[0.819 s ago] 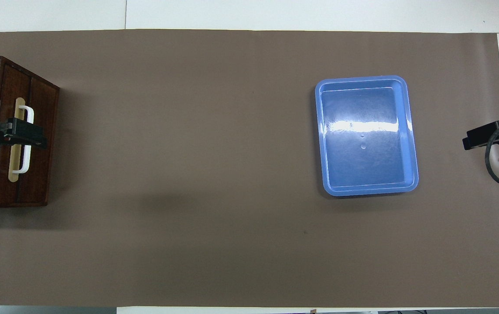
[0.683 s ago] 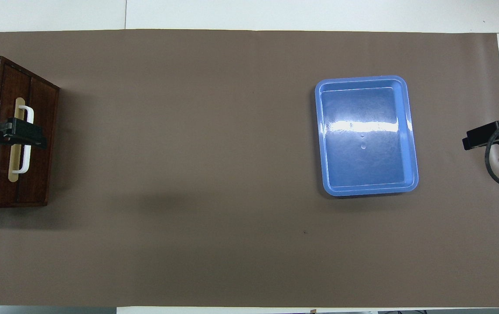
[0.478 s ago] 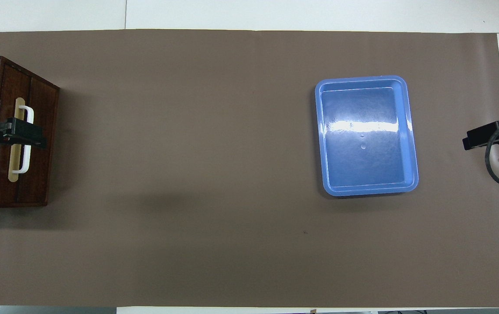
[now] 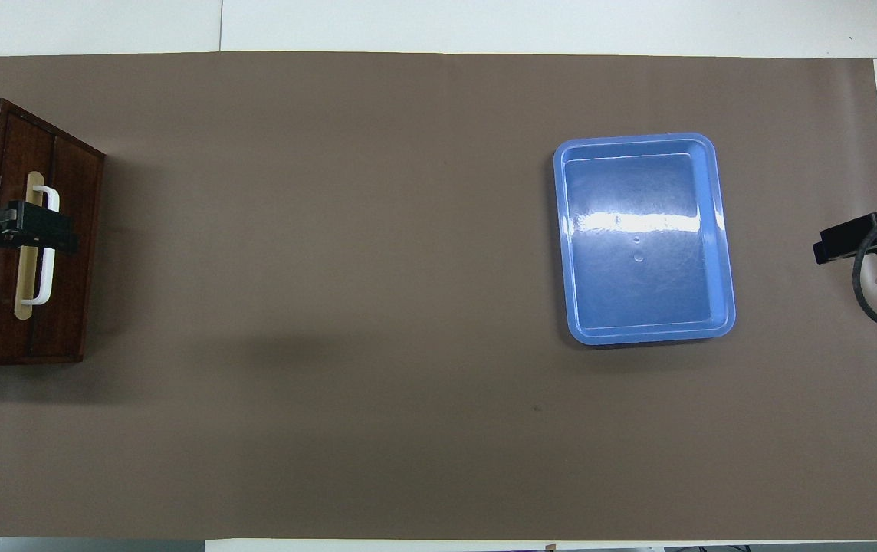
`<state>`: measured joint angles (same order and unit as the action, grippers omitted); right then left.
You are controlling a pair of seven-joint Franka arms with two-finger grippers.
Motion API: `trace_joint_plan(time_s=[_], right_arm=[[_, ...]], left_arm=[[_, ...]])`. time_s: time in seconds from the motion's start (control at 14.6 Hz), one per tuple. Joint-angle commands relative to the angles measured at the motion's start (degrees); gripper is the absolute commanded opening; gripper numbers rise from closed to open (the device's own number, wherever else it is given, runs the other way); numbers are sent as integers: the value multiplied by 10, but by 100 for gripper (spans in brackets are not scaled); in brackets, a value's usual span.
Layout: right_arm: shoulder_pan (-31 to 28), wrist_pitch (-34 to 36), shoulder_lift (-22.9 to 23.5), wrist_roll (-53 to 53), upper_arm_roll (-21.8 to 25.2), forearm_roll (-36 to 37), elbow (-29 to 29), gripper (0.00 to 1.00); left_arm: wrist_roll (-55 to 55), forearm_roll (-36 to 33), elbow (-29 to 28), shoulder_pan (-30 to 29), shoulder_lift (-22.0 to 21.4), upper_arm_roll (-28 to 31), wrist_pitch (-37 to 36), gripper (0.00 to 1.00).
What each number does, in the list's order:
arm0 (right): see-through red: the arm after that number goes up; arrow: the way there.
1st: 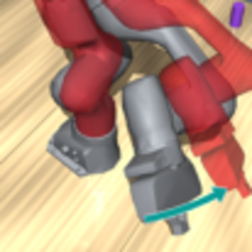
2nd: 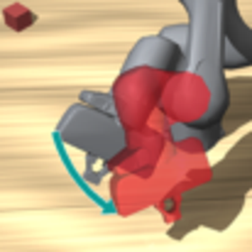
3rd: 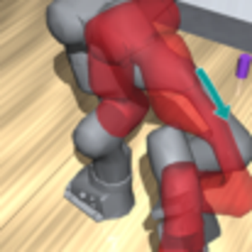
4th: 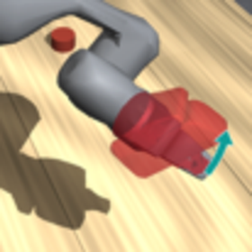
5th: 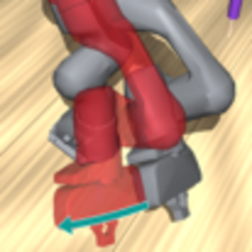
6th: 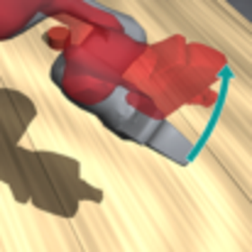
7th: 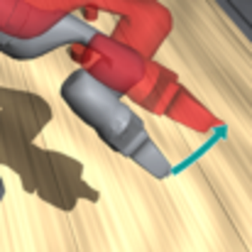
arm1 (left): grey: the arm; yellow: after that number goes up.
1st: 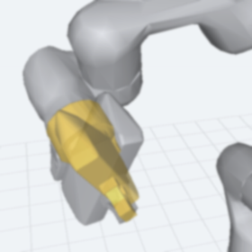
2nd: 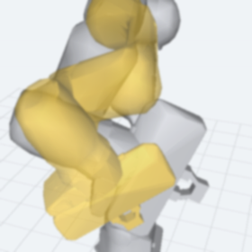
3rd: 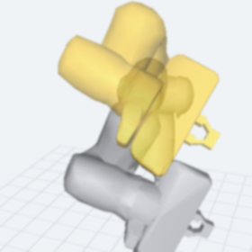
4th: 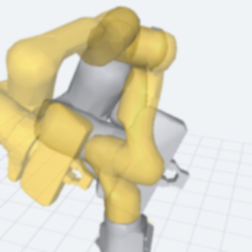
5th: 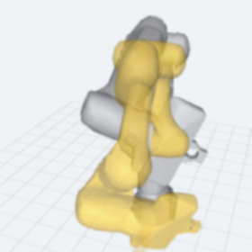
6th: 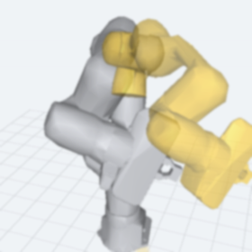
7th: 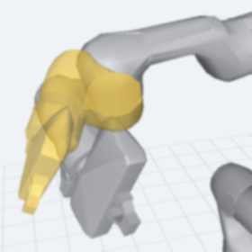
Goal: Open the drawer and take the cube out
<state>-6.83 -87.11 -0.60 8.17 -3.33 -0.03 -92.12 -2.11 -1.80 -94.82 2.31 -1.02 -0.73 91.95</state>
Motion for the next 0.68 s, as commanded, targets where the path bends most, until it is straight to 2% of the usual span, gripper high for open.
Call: trace_joint_plan(time_s=[0.0, 0.2, 0.41, 0.61], right_arm=[[-11, -4, -8, -5, -8, 1, -8, 100], [-11, -4, -8, -4, -8, 1, -8, 100], [-12, -3, -8, -5, -8, 1, -9, 100], [-12, -2, -9, -4, -8, 1, -9, 100]], left_arm=[[3, -80, -68, 31, -20, 5, 79, 100], [2, -114, -113, 29, -12, 6, 143, 100], [2, -193, -152, 35, 8, 5, 196, 100], [-1, -209, -187, 29, 30, 6, 256, 100]])
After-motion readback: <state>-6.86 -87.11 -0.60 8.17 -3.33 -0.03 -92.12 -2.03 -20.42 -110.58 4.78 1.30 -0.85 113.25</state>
